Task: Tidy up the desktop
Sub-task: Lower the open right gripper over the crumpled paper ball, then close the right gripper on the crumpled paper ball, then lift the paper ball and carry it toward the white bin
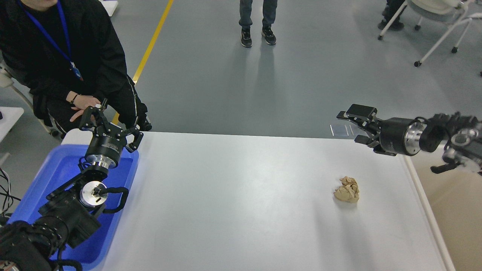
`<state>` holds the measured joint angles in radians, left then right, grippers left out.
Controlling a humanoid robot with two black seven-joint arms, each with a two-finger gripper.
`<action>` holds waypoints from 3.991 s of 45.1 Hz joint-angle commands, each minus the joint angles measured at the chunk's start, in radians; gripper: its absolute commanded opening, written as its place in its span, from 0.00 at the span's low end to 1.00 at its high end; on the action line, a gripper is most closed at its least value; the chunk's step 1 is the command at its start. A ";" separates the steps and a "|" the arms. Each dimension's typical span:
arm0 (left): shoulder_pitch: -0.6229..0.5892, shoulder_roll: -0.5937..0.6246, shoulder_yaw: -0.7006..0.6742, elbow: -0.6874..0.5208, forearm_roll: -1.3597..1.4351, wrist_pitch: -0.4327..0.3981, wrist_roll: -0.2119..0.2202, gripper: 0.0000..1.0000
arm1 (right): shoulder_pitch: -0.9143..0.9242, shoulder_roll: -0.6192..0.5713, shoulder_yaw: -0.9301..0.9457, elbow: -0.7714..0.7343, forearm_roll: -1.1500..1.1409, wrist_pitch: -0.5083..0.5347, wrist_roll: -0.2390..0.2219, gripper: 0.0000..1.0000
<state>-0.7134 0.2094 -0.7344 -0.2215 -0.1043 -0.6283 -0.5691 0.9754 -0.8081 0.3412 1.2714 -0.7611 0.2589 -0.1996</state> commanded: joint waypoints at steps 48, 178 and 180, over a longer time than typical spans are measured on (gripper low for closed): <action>0.000 -0.001 0.000 -0.001 0.000 0.001 0.000 1.00 | -0.017 0.379 -0.327 -0.322 -0.368 0.000 -0.259 0.99; 0.000 0.001 0.000 0.001 0.000 0.001 0.000 1.00 | 0.486 -0.269 -0.320 0.149 -0.262 0.485 -0.060 0.00; 0.000 0.001 0.000 0.001 0.000 0.001 0.000 1.00 | 0.486 -0.283 -0.315 0.149 -0.262 0.485 -0.058 0.00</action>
<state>-0.7132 0.2100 -0.7347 -0.2210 -0.1043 -0.6273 -0.5691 1.4367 -1.0196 -0.0184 1.3941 -1.0301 0.6846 -0.2600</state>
